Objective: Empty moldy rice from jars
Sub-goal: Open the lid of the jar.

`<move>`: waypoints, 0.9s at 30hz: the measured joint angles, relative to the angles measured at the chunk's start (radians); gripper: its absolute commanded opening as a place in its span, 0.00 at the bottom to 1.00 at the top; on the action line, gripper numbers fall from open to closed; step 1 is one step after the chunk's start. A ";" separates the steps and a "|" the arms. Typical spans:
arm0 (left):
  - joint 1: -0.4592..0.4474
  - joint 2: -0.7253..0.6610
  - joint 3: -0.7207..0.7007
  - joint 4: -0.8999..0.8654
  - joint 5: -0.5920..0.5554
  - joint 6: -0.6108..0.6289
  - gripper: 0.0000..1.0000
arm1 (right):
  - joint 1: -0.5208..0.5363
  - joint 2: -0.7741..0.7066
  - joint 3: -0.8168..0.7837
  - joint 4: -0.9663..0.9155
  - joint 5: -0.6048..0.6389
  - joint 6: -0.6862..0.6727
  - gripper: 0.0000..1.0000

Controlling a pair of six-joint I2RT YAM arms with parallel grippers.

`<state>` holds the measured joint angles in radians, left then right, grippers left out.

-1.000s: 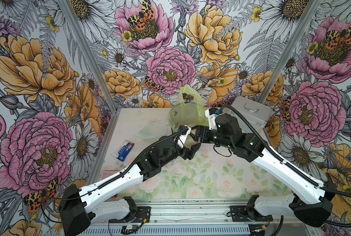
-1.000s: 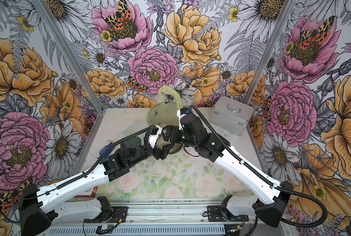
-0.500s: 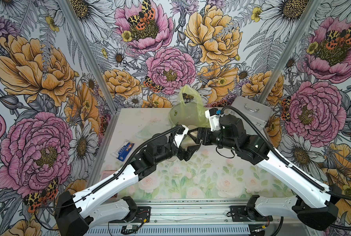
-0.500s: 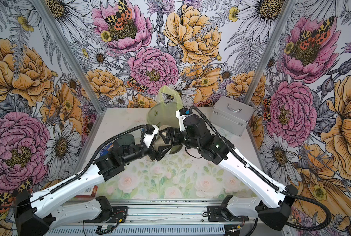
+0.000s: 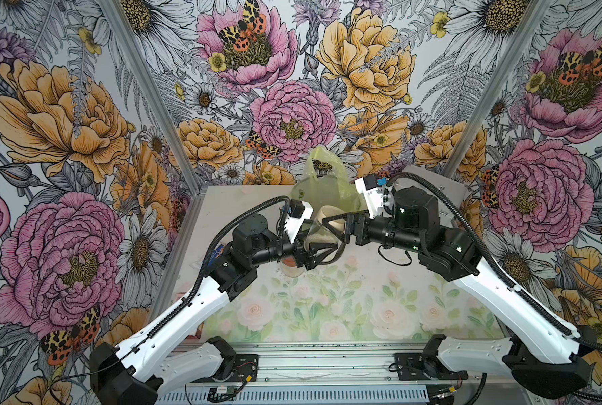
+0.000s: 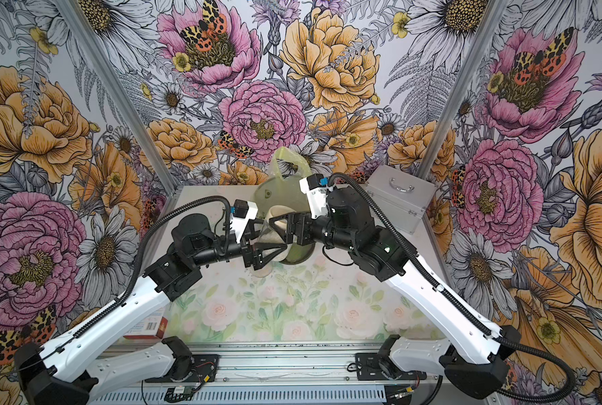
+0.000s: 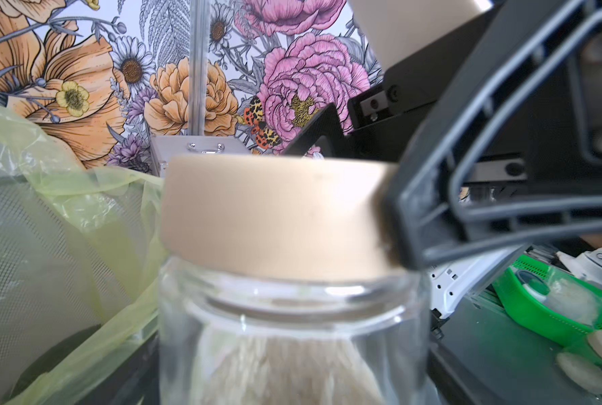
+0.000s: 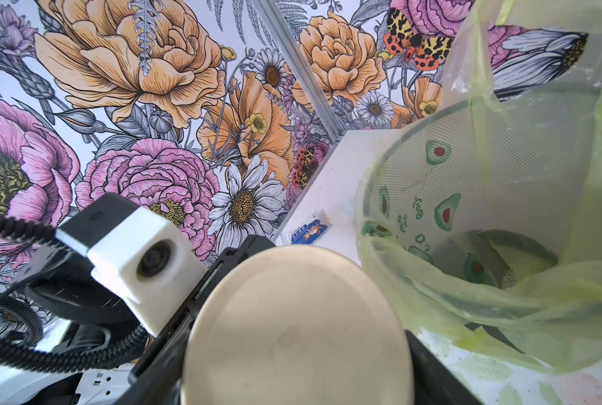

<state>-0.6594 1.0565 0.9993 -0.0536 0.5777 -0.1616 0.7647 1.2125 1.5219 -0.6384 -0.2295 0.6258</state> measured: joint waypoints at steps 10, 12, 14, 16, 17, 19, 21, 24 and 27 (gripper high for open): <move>0.048 0.000 0.013 0.023 0.075 -0.069 0.00 | -0.097 0.003 0.031 -0.032 -0.104 -0.042 0.75; 0.048 0.000 0.013 0.029 0.075 -0.074 0.00 | -0.101 0.008 0.039 -0.038 -0.117 -0.043 0.75; 0.048 0.000 0.013 0.035 0.074 -0.076 0.00 | -0.103 0.019 0.049 -0.042 -0.132 -0.044 0.75; 0.048 0.000 0.013 0.039 0.074 -0.076 0.00 | -0.103 0.028 0.060 -0.045 -0.140 -0.043 0.75; 0.048 0.000 0.013 0.043 0.074 -0.076 0.00 | -0.103 0.034 0.067 -0.046 -0.143 -0.043 0.75; 0.048 0.000 0.012 0.053 0.072 -0.076 0.00 | -0.103 0.041 0.079 -0.049 -0.146 -0.043 0.75; 0.048 0.000 0.009 0.069 0.066 -0.076 0.00 | -0.103 0.048 0.093 -0.053 -0.147 -0.043 0.75; 0.047 0.000 -0.002 0.103 0.053 -0.076 0.00 | -0.103 0.064 0.114 -0.058 -0.154 -0.040 0.75; 0.047 0.000 -0.012 0.130 0.040 -0.076 0.00 | -0.103 0.090 0.143 -0.064 -0.163 -0.032 0.75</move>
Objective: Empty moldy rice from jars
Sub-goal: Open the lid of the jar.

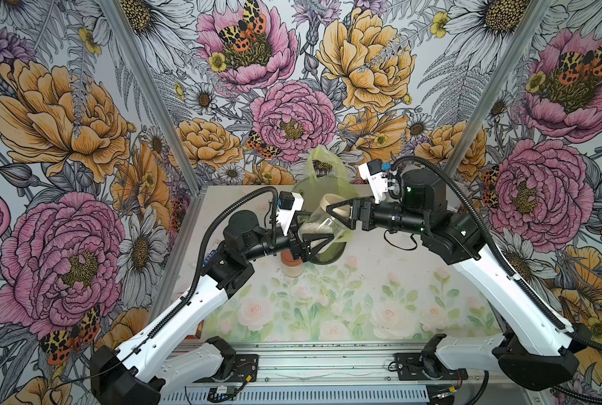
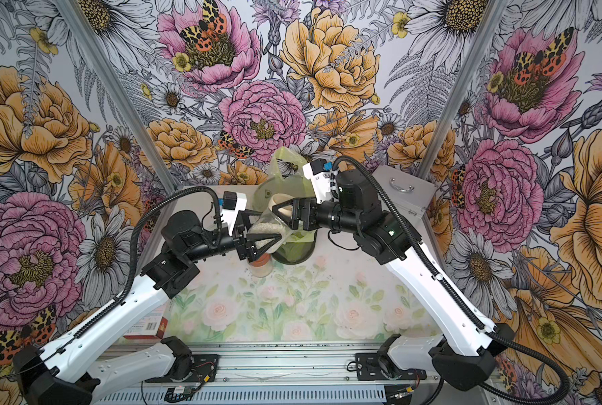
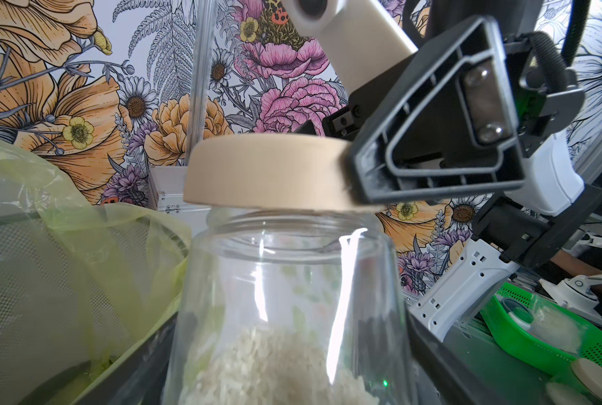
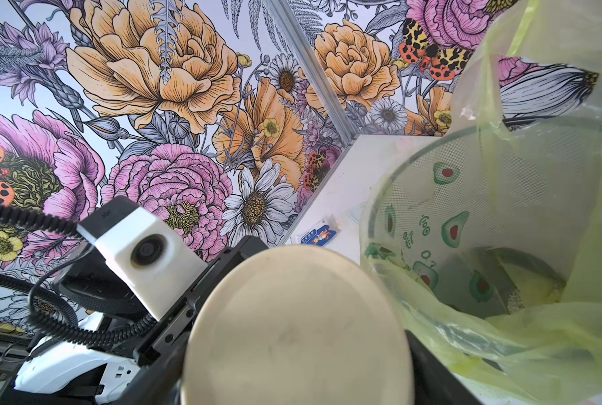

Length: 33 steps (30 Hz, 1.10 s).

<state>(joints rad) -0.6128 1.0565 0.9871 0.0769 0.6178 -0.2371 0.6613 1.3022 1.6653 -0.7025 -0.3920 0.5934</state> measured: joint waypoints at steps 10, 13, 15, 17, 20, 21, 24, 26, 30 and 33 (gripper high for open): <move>0.000 0.000 -0.030 0.090 -0.027 0.000 0.00 | -0.022 0.054 0.079 -0.005 -0.009 0.039 0.76; 0.000 0.000 -0.038 0.103 -0.027 0.000 0.00 | -0.041 0.056 0.089 -0.005 -0.010 0.050 0.75; 0.000 0.000 -0.043 0.109 -0.027 0.000 0.00 | -0.054 0.056 0.095 -0.005 -0.010 0.055 0.75; 0.000 0.000 -0.048 0.111 -0.030 0.000 0.00 | -0.073 0.056 0.100 -0.004 -0.010 0.062 0.75; 0.000 0.000 -0.051 0.112 -0.034 0.000 0.00 | -0.115 0.056 0.100 -0.004 -0.013 0.077 0.74; 0.000 -0.001 -0.051 0.113 -0.034 0.000 0.00 | -0.131 0.056 0.099 -0.005 -0.013 0.082 0.73; 0.001 -0.003 -0.051 0.115 -0.035 0.000 0.00 | -0.185 0.050 0.077 -0.004 -0.013 0.095 0.73; 0.002 -0.003 -0.051 0.115 -0.041 0.000 0.00 | -0.221 0.039 0.040 -0.006 -0.013 0.095 0.73; 0.012 -0.003 -0.051 0.115 -0.050 0.000 0.00 | -0.282 0.008 -0.061 -0.021 -0.007 0.093 0.73; 0.022 -0.003 -0.051 0.115 -0.055 0.000 0.00 | -0.323 -0.026 -0.161 -0.029 0.008 0.086 0.73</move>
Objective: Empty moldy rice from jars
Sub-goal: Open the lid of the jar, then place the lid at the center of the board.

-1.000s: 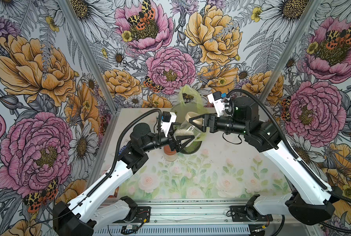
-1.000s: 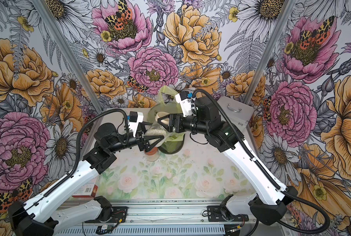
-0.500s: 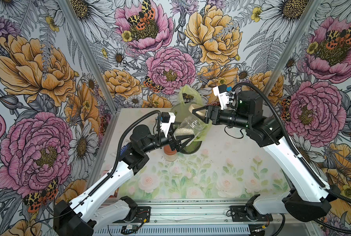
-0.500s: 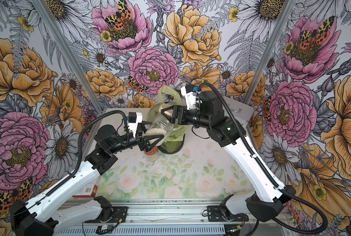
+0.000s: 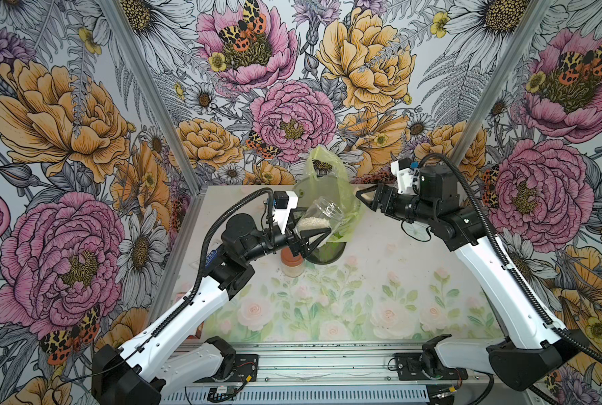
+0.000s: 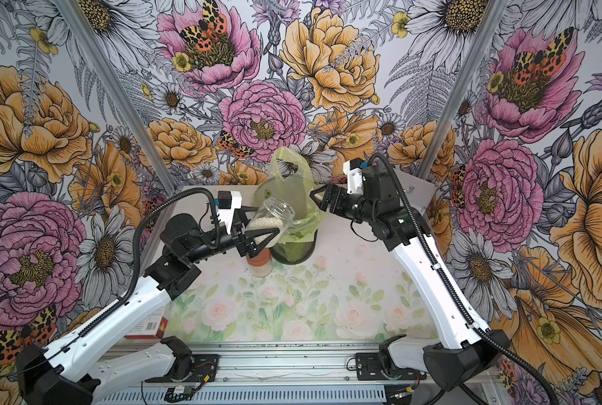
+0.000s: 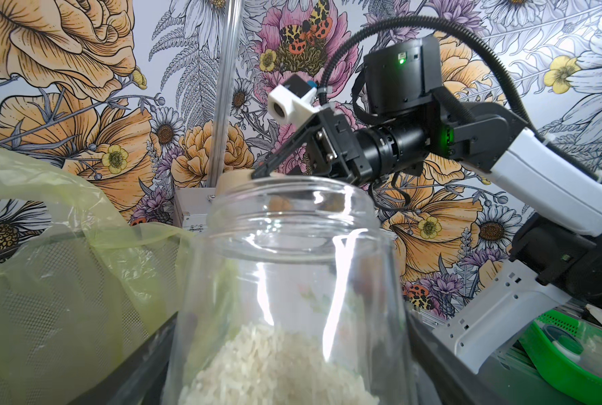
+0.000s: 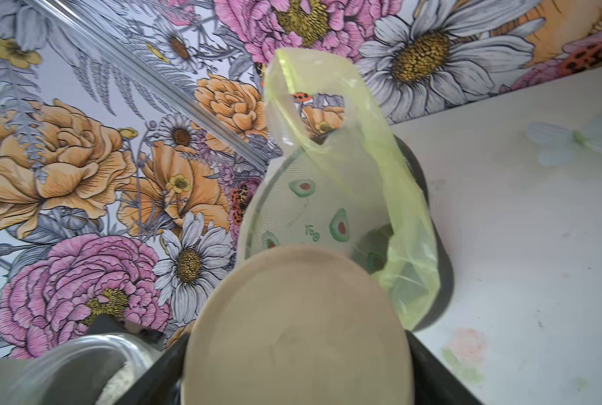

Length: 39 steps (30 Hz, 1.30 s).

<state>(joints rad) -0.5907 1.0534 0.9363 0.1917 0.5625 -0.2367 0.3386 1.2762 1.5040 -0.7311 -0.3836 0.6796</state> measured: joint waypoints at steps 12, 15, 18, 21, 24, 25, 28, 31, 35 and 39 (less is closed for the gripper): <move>0.045 0.016 0.028 0.000 -0.007 -0.004 0.00 | -0.119 -0.124 -0.340 -0.016 0.151 -0.014 0.73; 0.055 0.027 0.036 0.001 -0.009 -0.015 0.00 | -0.132 -0.123 -0.420 -0.019 0.227 -0.005 0.73; 0.064 0.048 0.048 0.000 -0.009 -0.026 0.00 | -0.134 -0.115 -0.487 -0.016 0.305 0.008 0.75; 0.068 0.065 0.057 0.000 -0.009 -0.030 0.00 | -0.134 -0.101 -0.554 -0.002 0.375 0.016 0.75; 0.071 0.074 0.064 0.000 -0.009 -0.035 0.00 | -0.139 -0.078 -0.611 0.014 0.433 0.024 0.76; 0.072 0.077 0.069 0.000 -0.009 -0.038 0.00 | -0.142 -0.067 -0.625 0.019 0.448 0.030 0.76; 0.074 0.088 0.089 0.000 -0.008 -0.046 0.00 | -0.145 -0.021 -0.661 0.038 0.484 0.041 0.76; 0.079 0.096 0.104 0.001 -0.008 -0.053 0.00 | -0.150 0.027 -0.681 0.056 0.502 0.046 0.77; 0.081 0.105 0.113 0.002 -0.006 -0.054 0.00 | -0.156 0.092 -0.703 0.089 0.515 0.046 0.80; 0.081 0.114 0.113 0.001 -0.005 -0.057 0.00 | -0.157 0.143 -0.722 0.111 0.516 0.046 0.81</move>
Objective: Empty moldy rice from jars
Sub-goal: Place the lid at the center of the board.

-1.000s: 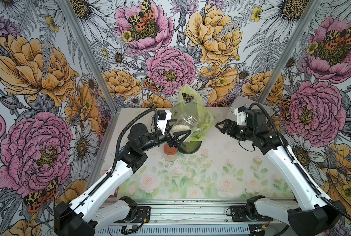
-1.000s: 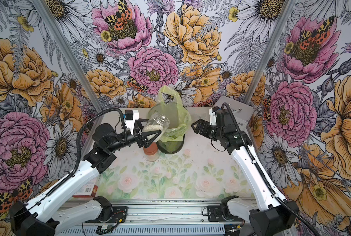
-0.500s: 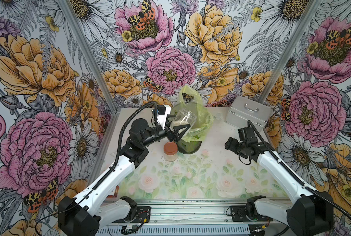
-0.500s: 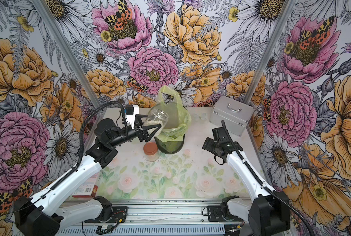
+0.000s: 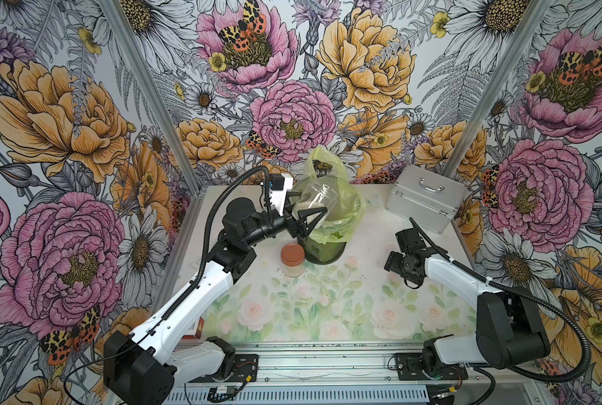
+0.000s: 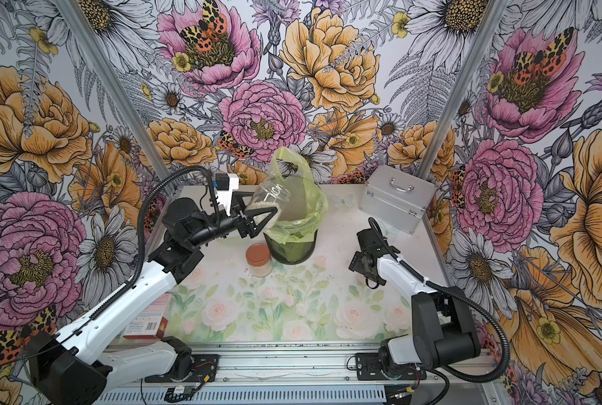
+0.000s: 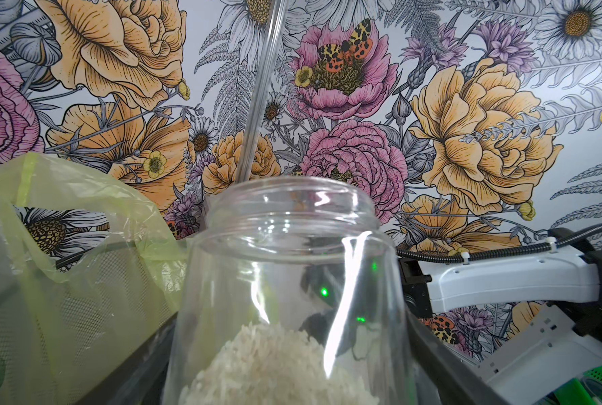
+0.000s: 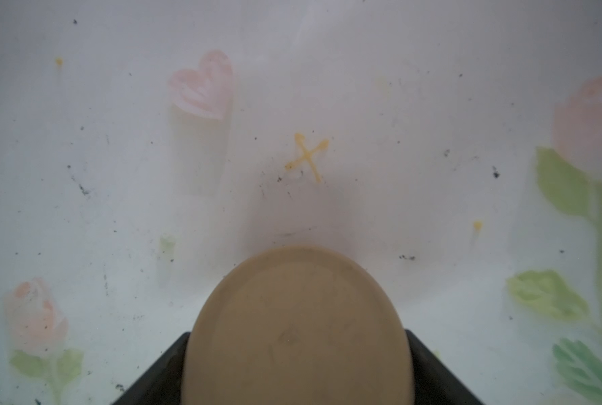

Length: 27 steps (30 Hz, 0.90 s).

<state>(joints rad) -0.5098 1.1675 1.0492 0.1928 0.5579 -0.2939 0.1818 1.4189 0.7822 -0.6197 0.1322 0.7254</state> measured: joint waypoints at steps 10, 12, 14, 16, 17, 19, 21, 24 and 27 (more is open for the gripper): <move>0.000 0.004 0.000 0.000 0.000 -0.019 0.00 | 0.000 0.060 -0.029 0.039 -0.005 0.000 0.92; 0.000 0.004 0.002 -0.003 0.000 -0.022 0.00 | 0.000 0.060 -0.034 0.037 -0.006 0.000 0.93; 0.000 0.011 0.017 -0.018 0.000 -0.022 0.00 | 0.000 0.057 -0.035 0.037 -0.010 -0.001 0.98; 0.000 0.029 0.050 -0.043 0.000 -0.021 0.00 | 0.000 0.042 -0.035 0.037 -0.017 -0.007 1.00; 0.000 0.035 0.064 -0.054 0.000 -0.021 0.00 | 0.000 0.032 -0.035 0.037 -0.020 -0.009 1.00; 0.000 0.041 0.085 -0.078 -0.003 -0.018 0.00 | 0.000 -0.003 -0.034 0.027 -0.024 -0.013 1.00; -0.001 0.041 0.097 -0.108 -0.008 -0.014 0.00 | 0.000 -0.034 -0.028 0.011 -0.024 -0.023 1.00; -0.001 0.044 0.116 -0.165 -0.021 -0.010 0.00 | 0.002 -0.080 0.004 -0.035 -0.022 -0.043 0.99; -0.001 0.060 0.150 -0.232 -0.035 -0.002 0.00 | 0.010 -0.122 0.058 -0.080 -0.020 -0.063 0.99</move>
<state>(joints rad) -0.5110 1.2274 1.1995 -0.0391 0.5232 -0.2962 0.1913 1.2968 0.8406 -0.6998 0.1120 0.6628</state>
